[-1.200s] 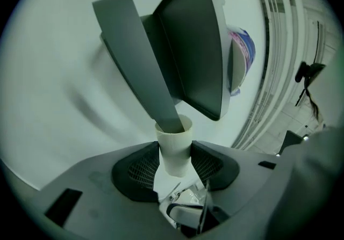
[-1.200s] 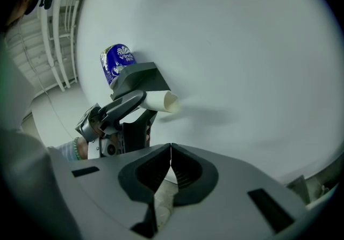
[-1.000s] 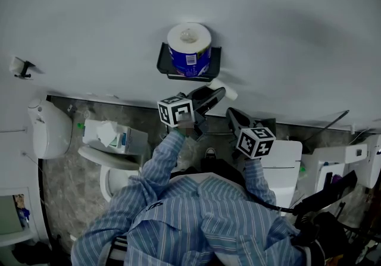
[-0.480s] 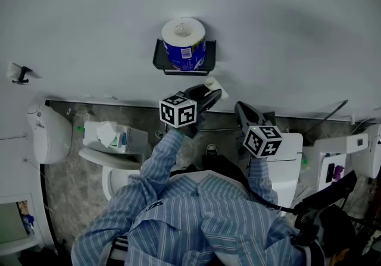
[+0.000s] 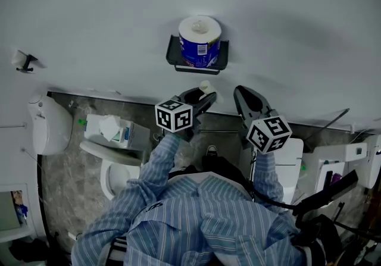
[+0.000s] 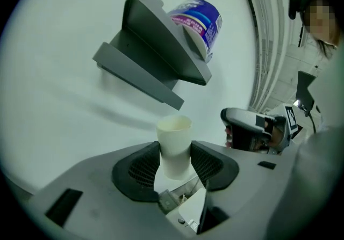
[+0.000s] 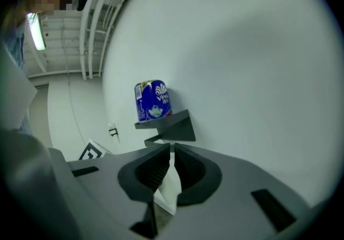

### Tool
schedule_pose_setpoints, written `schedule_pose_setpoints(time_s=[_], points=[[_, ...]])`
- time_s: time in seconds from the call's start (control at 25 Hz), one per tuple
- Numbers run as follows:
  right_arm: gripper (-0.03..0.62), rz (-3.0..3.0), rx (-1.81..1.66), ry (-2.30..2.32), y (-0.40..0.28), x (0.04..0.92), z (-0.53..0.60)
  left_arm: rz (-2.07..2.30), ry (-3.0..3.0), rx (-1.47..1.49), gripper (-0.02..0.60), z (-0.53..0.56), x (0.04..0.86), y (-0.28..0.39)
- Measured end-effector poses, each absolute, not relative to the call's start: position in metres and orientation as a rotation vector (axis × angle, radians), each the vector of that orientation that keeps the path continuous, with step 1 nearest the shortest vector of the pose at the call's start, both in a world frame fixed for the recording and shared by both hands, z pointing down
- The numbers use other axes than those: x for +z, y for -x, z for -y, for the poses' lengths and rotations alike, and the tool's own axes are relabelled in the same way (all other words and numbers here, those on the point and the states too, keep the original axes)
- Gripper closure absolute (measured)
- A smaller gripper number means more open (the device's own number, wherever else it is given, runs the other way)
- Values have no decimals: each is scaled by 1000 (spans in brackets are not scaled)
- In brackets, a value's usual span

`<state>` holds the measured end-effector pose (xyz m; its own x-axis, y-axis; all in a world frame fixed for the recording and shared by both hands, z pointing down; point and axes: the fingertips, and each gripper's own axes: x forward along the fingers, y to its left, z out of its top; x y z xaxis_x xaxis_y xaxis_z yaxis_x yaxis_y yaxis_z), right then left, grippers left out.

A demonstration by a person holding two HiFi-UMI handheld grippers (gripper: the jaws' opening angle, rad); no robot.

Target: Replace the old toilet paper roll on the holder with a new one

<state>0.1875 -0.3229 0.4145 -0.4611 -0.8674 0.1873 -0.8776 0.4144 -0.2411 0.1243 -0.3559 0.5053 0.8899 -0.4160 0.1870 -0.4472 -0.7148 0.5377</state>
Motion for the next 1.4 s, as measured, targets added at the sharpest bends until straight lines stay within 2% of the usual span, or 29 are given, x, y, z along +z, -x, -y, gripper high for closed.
schedule_pose_setpoints(time_s=[0.16,0.4,0.68,0.88,1.4], points=[[563,2699,298,-1602,-167,370,337,664,-2440,37,400,355,504,-105],[346,2808,195,-1536,-133,325,355,714,-2428,2,400,353,501,-80],[217,2703,184,-1596,-111,318,382,751,-2415,-5,400,351,502,-56],[191,2587,188,-1633,-102,320,404,765,-2405,1,400,349,506,-45],[183,2449,222,-1668,-91,321,429,764,-2395,-9,400,350,511,-36]])
